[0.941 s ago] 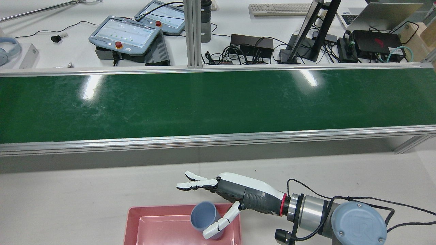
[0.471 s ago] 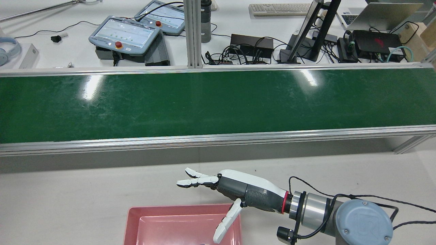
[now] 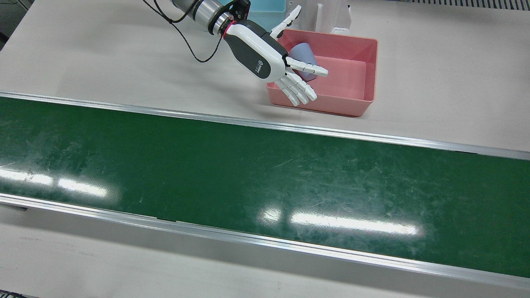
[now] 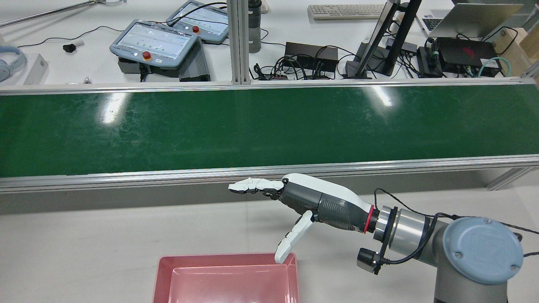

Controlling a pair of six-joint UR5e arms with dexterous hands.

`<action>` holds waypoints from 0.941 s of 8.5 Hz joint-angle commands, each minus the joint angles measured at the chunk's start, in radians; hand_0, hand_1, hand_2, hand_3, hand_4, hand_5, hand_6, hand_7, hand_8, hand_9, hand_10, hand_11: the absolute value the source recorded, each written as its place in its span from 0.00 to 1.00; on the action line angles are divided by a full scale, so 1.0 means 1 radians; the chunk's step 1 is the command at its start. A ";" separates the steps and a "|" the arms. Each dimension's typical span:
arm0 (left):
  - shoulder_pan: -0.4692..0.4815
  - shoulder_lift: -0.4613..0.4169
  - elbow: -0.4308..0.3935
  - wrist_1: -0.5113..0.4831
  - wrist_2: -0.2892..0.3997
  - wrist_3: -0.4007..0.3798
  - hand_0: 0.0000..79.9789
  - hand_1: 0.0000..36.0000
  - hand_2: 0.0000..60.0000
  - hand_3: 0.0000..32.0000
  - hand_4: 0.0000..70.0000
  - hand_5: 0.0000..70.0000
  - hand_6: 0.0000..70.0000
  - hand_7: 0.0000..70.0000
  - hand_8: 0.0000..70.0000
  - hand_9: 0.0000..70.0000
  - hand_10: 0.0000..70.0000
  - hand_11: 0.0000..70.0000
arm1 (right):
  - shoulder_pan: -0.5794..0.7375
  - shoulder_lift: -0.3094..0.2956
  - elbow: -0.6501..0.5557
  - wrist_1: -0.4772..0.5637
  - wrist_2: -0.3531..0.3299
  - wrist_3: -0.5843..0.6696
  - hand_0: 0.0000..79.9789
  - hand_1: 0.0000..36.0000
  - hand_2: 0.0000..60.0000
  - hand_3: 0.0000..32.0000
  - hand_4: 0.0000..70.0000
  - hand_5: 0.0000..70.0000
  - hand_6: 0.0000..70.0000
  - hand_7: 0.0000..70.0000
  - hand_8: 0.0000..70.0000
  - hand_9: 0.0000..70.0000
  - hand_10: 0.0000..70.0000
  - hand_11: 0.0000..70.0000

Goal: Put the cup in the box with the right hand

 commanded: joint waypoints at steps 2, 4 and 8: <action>0.000 0.000 -0.002 0.001 0.000 -0.001 0.00 0.00 0.00 0.00 0.00 0.00 0.00 0.00 0.00 0.00 0.00 0.00 | 0.332 -0.036 0.016 0.000 0.008 0.068 0.64 0.57 0.04 0.00 0.00 0.08 0.06 0.19 0.00 0.03 0.00 0.00; 0.000 0.000 -0.002 0.000 0.000 0.000 0.00 0.00 0.00 0.00 0.00 0.00 0.00 0.00 0.00 0.00 0.00 0.00 | 0.576 -0.105 -0.061 0.002 0.000 0.146 0.64 0.58 0.05 0.00 0.00 0.08 0.07 0.24 0.00 0.06 0.00 0.00; 0.000 0.000 0.003 -0.002 0.000 -0.001 0.00 0.00 0.00 0.00 0.00 0.00 0.00 0.00 0.00 0.00 0.00 0.00 | 0.783 -0.130 -0.378 0.160 0.011 0.287 0.62 0.51 0.06 0.00 0.00 0.09 0.10 0.32 0.10 0.21 0.05 0.10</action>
